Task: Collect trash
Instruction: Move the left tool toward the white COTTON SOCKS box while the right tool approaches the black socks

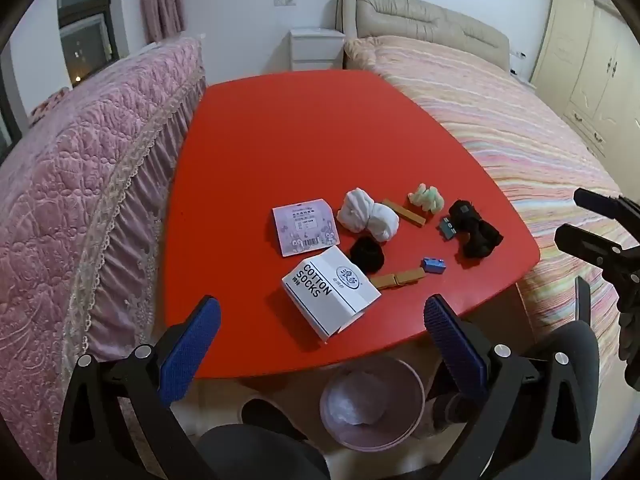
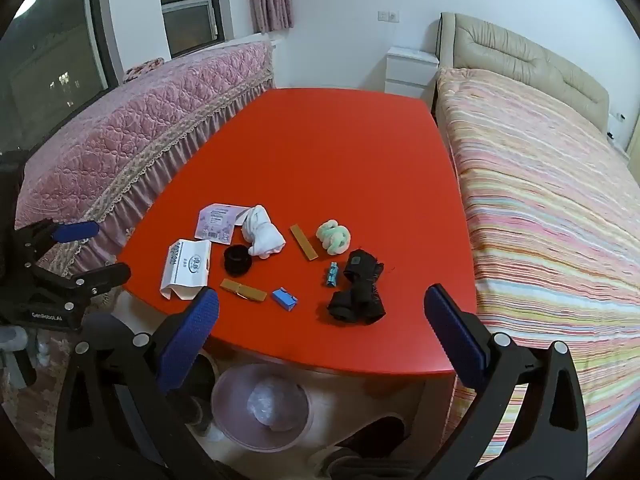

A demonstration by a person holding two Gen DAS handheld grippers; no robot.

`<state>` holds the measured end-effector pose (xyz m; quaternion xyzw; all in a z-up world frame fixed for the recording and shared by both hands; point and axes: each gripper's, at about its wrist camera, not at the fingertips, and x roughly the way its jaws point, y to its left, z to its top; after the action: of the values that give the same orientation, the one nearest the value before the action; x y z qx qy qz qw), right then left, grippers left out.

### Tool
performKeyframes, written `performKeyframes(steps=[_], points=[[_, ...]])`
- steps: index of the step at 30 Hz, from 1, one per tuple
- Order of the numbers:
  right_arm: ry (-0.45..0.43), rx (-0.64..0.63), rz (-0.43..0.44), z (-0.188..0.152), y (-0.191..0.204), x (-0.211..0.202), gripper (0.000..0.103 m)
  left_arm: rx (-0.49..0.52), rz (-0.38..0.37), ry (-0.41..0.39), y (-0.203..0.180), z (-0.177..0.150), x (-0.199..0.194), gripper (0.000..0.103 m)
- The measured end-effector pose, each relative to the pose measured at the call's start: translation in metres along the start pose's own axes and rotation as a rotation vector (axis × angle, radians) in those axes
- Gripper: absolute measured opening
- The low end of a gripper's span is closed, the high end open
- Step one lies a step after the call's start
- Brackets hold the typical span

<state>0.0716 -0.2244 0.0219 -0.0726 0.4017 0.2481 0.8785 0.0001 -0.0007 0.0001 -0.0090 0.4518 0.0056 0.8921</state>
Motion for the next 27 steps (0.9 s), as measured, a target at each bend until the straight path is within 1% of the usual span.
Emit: performKeyframes(steps=[1, 3, 4, 6, 7, 9, 11, 12, 14, 16, 21, 27], points=[[0.002, 0.004, 0.001, 0.001, -0.002, 0.002, 0.100, 0.016, 0.003, -0.005, -0.002, 0.000, 0.000, 0.097], [0.002, 0.002, 0.005, 0.002, -0.006, 0.003, 0.100, 0.041, -0.005, 0.009, -0.006, 0.000, 0.003, 0.097], [-0.016, -0.010, -0.011, 0.000, 0.000, -0.002, 0.100, 0.031, -0.018, 0.003, -0.005, -0.003, 0.002, 0.097], [-0.013, -0.012, -0.017, -0.001, 0.002, -0.001, 0.100, 0.017, -0.019, 0.000, -0.005, -0.002, 0.003, 0.097], [-0.011, -0.008, -0.019, -0.001, 0.001, -0.001, 0.100, -0.002, -0.036, 0.001, 0.000, 0.002, 0.002, 0.097], [0.003, -0.009, -0.023, -0.002, 0.000, 0.002, 0.100, 0.011, -0.035, -0.026, -0.001, -0.001, -0.003, 0.097], [0.003, -0.022, -0.037, -0.004, -0.001, 0.004, 0.100, 0.029, -0.006, -0.050, -0.005, -0.001, -0.008, 0.097], [0.003, -0.017, -0.034, -0.004, -0.002, 0.004, 0.100, 0.025, -0.007, -0.054, -0.003, 0.000, -0.009, 0.097], [0.001, -0.012, -0.032, -0.005, -0.004, 0.003, 0.100, 0.003, 0.000, -0.043, 0.000, 0.001, -0.007, 0.097], [0.001, -0.014, -0.033, -0.006, -0.005, 0.003, 0.100, -0.013, -0.010, -0.034, 0.003, 0.001, -0.005, 0.097], [0.000, -0.012, -0.038, -0.008, -0.006, 0.001, 0.100, 0.012, 0.010, -0.051, 0.001, -0.003, -0.008, 0.097], [0.007, -0.007, -0.029, -0.010, -0.008, 0.003, 0.100, 0.025, 0.035, -0.032, 0.002, -0.006, -0.006, 0.097]])
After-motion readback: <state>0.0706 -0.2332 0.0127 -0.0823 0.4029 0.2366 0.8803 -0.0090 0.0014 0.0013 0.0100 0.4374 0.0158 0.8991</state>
